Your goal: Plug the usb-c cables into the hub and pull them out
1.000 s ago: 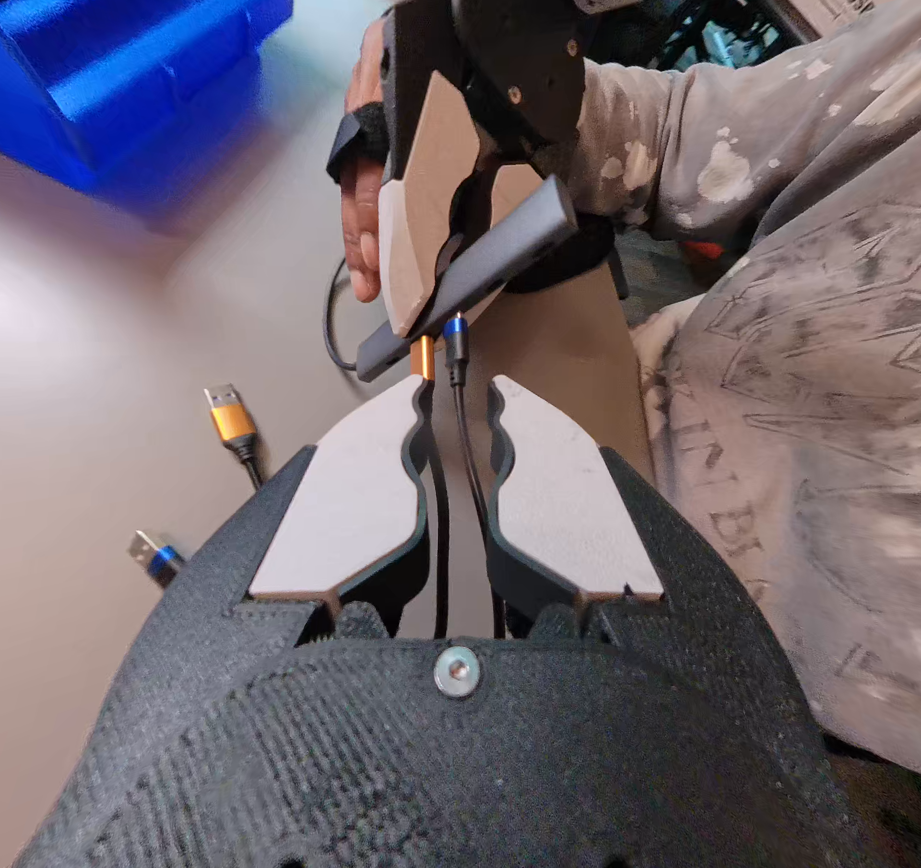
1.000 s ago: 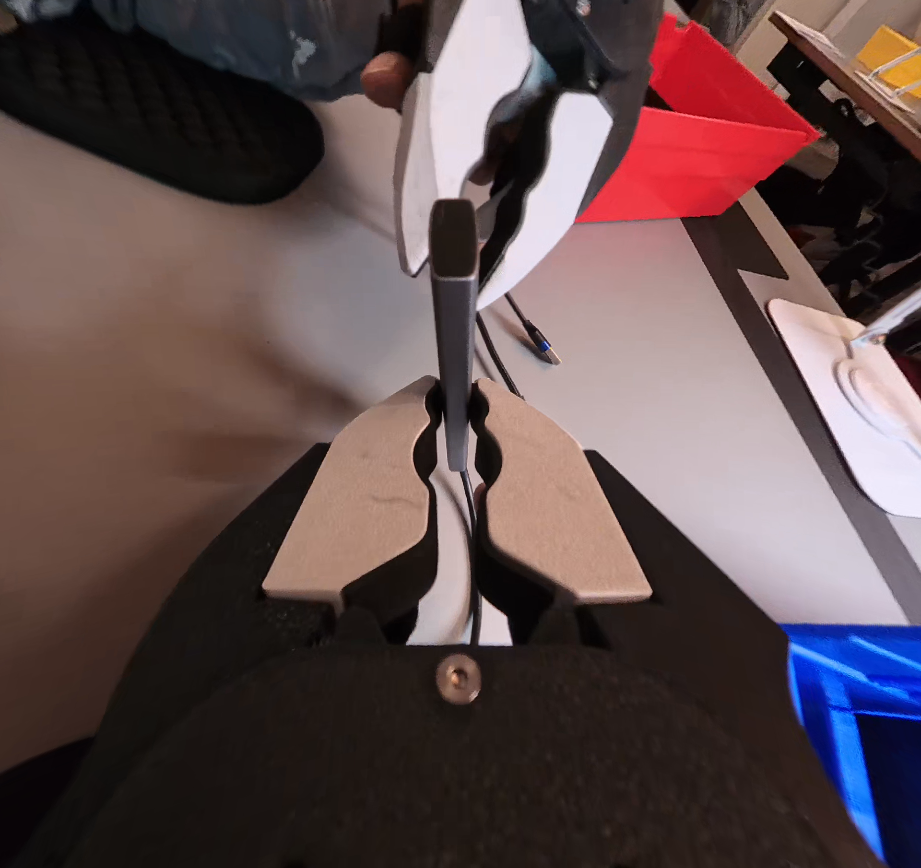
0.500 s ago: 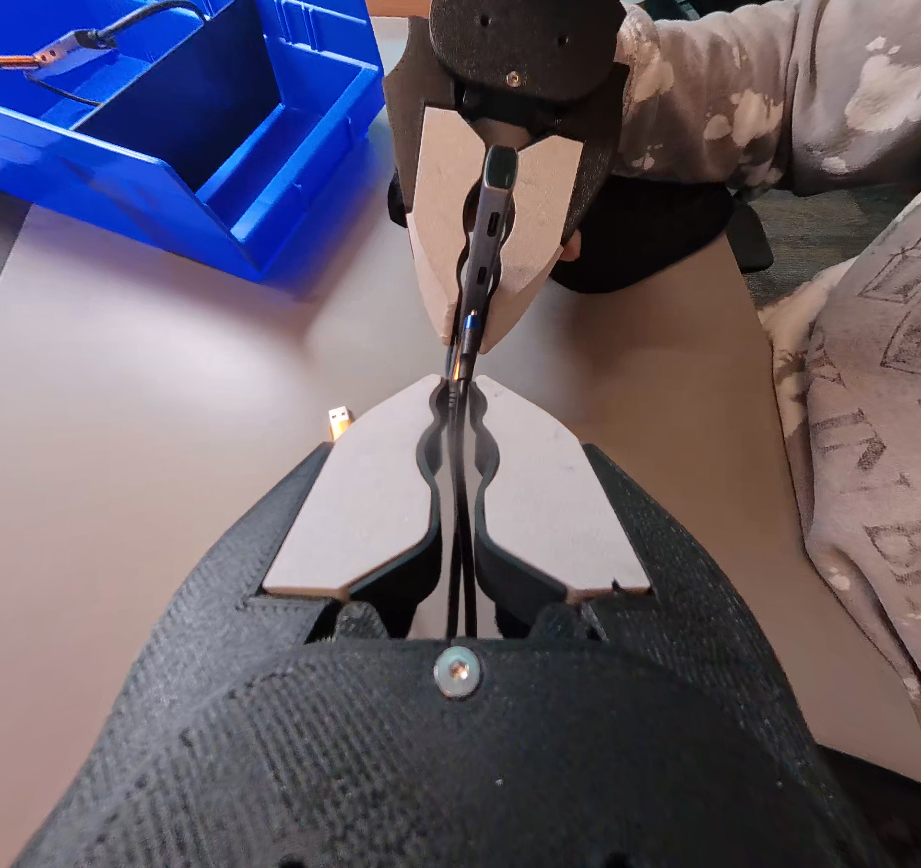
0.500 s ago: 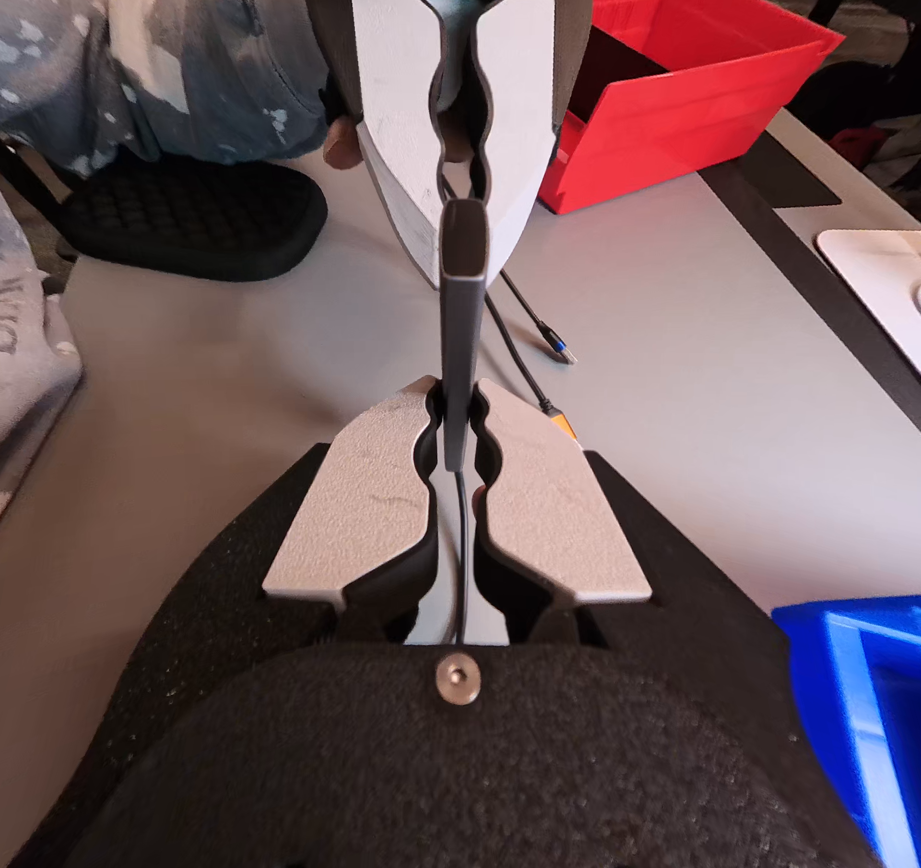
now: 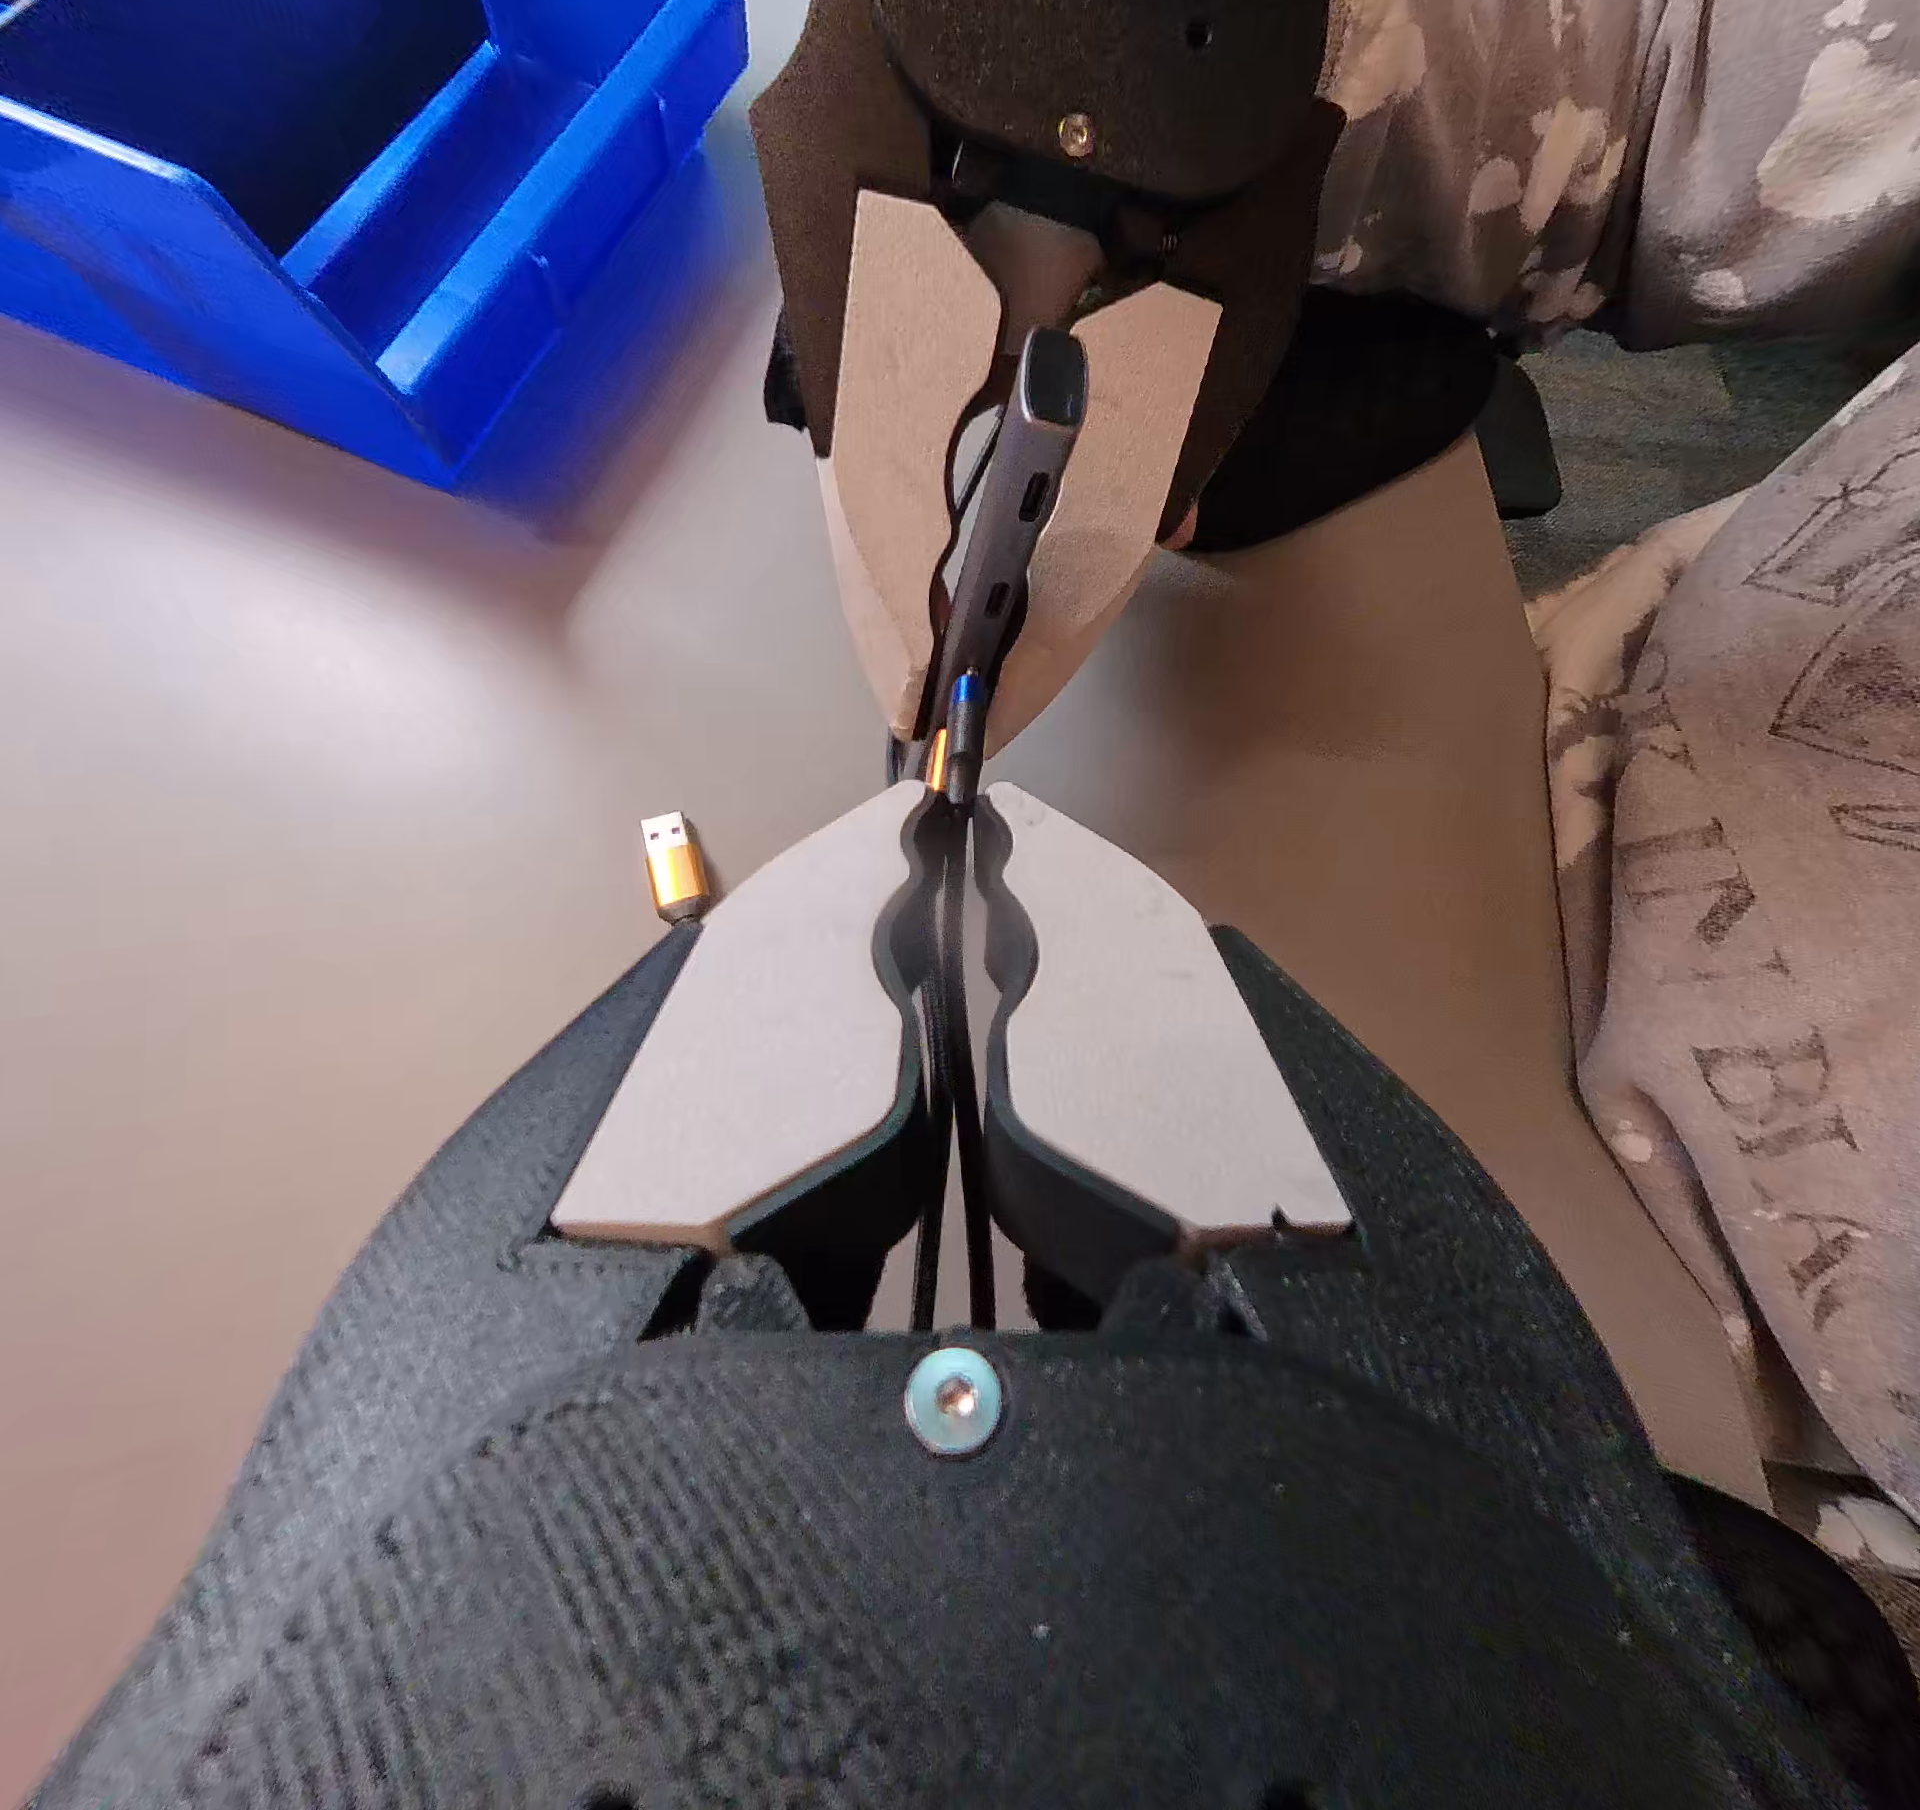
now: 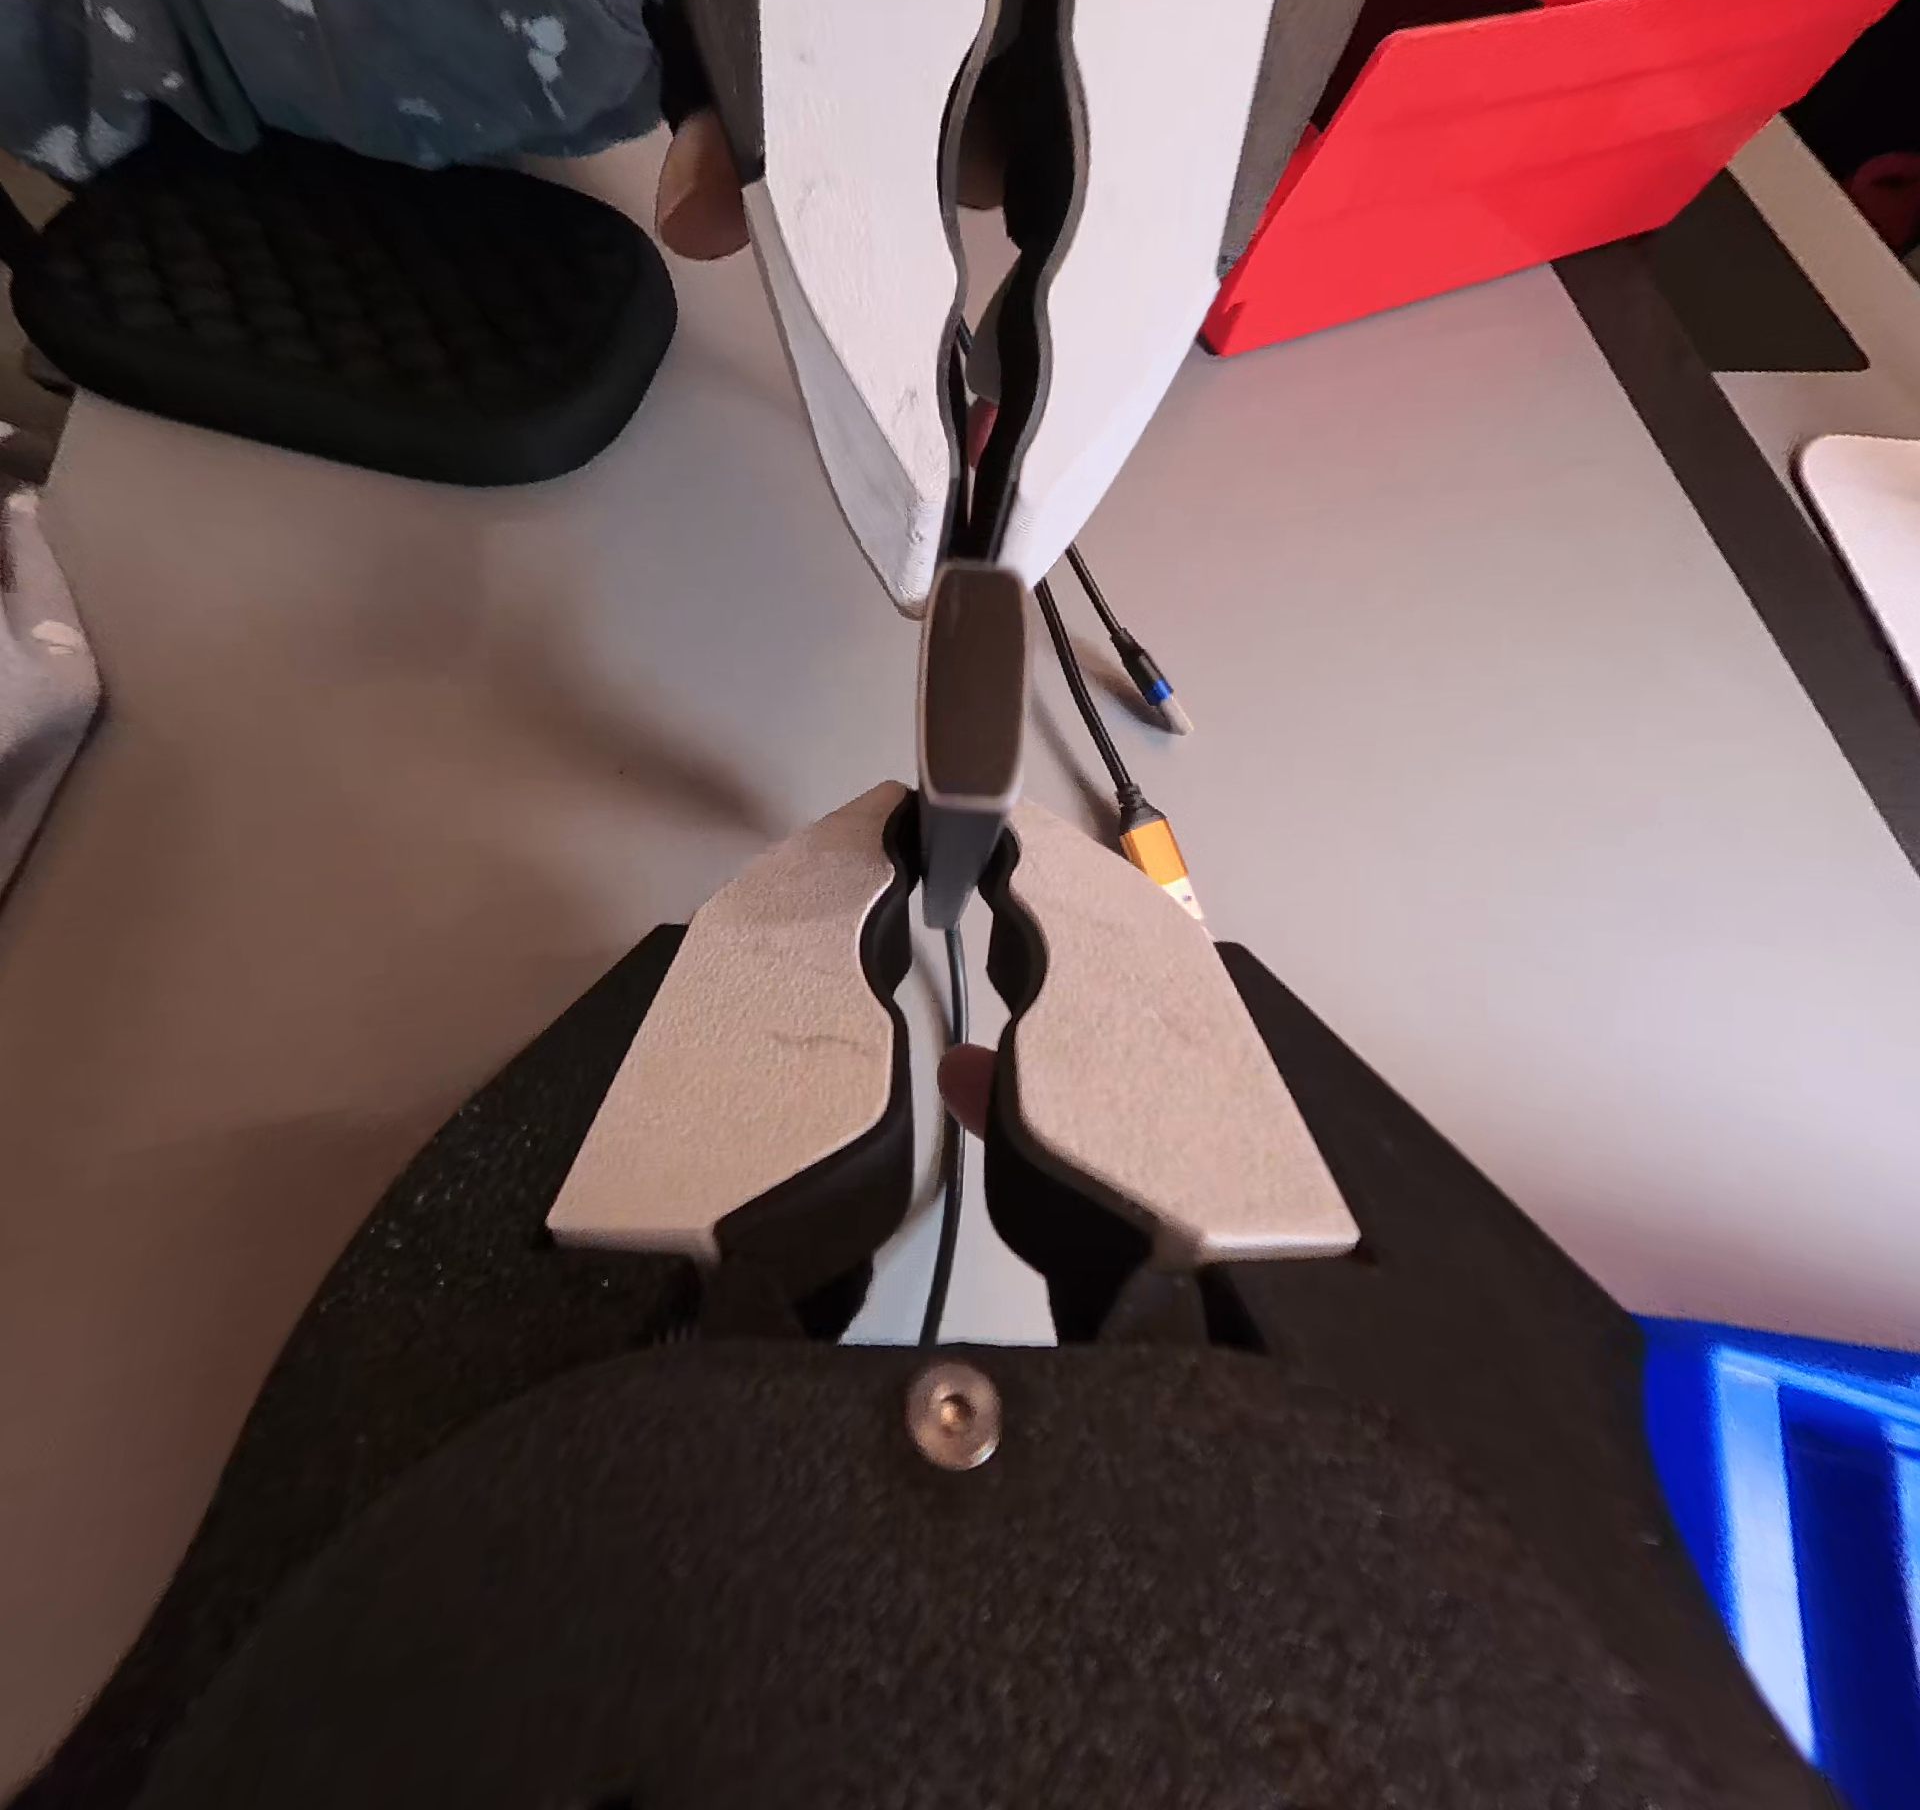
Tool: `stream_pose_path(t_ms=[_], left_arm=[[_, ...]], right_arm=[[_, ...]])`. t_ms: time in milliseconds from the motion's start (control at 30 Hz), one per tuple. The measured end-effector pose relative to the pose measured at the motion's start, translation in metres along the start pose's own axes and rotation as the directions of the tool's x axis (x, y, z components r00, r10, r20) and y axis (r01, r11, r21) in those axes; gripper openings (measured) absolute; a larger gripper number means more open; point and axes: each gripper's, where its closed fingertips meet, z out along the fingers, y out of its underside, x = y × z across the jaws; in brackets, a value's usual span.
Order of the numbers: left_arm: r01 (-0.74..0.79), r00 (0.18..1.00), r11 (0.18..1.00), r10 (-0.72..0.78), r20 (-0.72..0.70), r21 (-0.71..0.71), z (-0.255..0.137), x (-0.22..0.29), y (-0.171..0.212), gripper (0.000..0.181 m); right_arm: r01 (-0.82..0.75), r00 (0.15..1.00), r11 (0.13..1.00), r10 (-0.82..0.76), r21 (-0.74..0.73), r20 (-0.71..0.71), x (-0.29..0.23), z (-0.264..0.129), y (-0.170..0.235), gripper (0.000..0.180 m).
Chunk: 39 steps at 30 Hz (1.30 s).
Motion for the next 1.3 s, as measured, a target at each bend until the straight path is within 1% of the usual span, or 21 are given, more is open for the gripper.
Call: stream_pose_path(t_ms=[133, 233, 333, 433, 567, 667, 700, 733, 767, 900, 967, 1033, 1067, 1167, 1233, 1300], left_arm=[[0.006, 1.0, 1.0, -0.006, 0.004, -0.02, -0.003, 0.003, -0.001, 0.006], [-0.009, 1.0, 0.998, 0.01, 0.02, -0.061, -0.002, 0.005, 0.003, 0.006], [-0.014, 0.999, 0.999, 0.015, 0.034, -0.048, -0.003, 0.005, -0.001, 0.006], [-0.025, 0.999, 1.0, 0.024, 0.041, 0.008, -0.011, 0.005, -0.01, 0.006], [0.0, 1.0, 0.994, -0.004, 0.028, 0.113, -0.024, 0.003, -0.023, 0.006], [0.024, 0.999, 0.982, -0.027, 0.018, 0.187, -0.034, 0.001, -0.03, 0.006], [0.03, 0.999, 0.977, -0.034, 0.013, 0.213, -0.037, 0.001, -0.033, 0.006], [0.038, 0.999, 0.972, -0.04, 0.004, 0.232, -0.038, 0.001, -0.035, 0.006], [0.046, 0.999, 0.97, -0.045, -0.01, 0.24, -0.037, 0.002, -0.036, 0.006], [0.029, 0.999, 0.963, -0.023, -0.026, 0.266, -0.034, 0.006, -0.038, 0.006], [0.026, 0.999, 0.956, -0.019, -0.027, 0.294, -0.037, 0.007, -0.039, 0.011], [0.018, 1.0, 0.946, -0.024, 0.016, 0.323, -0.041, 0.002, -0.039, 0.018], [0.006, 0.997, 0.941, -0.031, 0.069, 0.339, -0.044, -0.004, -0.038, 0.021], [-0.072, 0.949, 0.911, -0.062, 0.308, 0.407, -0.06, -0.028, -0.038, 0.026], [-0.094, 0.908, 0.894, -0.103, 0.406, 0.438, -0.068, -0.036, -0.036, 0.024], [-0.092, 0.889, 0.882, -0.136, 0.437, 0.462, -0.068, -0.037, -0.033, 0.027]], right_arm=[[0.006, 1.0, 1.0, -0.005, -0.021, 0.022, -0.003, 0.009, -0.004, 0.01], [0.025, 1.0, 0.997, -0.024, -0.068, 0.019, -0.005, 0.013, -0.001, 0.01], [0.011, 1.0, 0.998, -0.011, -0.059, 0.011, -0.003, 0.012, -0.004, 0.01], [-0.002, 1.0, 1.0, 0.002, -0.003, -0.006, 0.0, 0.008, -0.015, 0.01], [-0.04, 0.999, 0.988, 0.043, 0.148, -0.013, 0.006, -0.007, -0.034, 0.01], [-0.075, 0.997, 0.956, 0.079, 0.284, -0.002, 0.009, -0.021, -0.044, 0.02], [-0.09, 0.996, 0.942, 0.093, 0.323, 0.005, 0.009, -0.025, -0.047, 0.02], [-0.098, 0.994, 0.928, 0.105, 0.359, -0.001, 0.011, -0.028, -0.05, 0.019], [-0.099, 0.994, 0.918, 0.113, 0.384, -0.014, 0.013, -0.03, -0.051, 0.011], [-0.093, 0.995, 0.914, 0.097, 0.394, 0.01, 0.007, -0.035, -0.051, 0.01], [-0.081, 0.997, 0.921, 0.082, 0.38, 0.013, 0.004, -0.038, -0.048, 0.009], [-0.076, 0.996, 0.924, 0.087, 0.375, -0.014, 0.007, -0.042, -0.045, 0.01], [-0.087, 0.994, 0.924, 0.105, 0.373, -0.029, 0.011, -0.046, -0.044, 0.01], [-0.151, 0.966, 0.901, 0.222, 0.407, -0.133, 0.035, -0.059, -0.042, 0.01], [-0.198, 0.929, 0.855, 0.32, 0.48, -0.187, 0.053, -0.072, -0.045, 0.01], [-0.242, 0.892, 0.79, 0.409, 0.563, -0.192, 0.063, -0.081, -0.05, 0.01]])
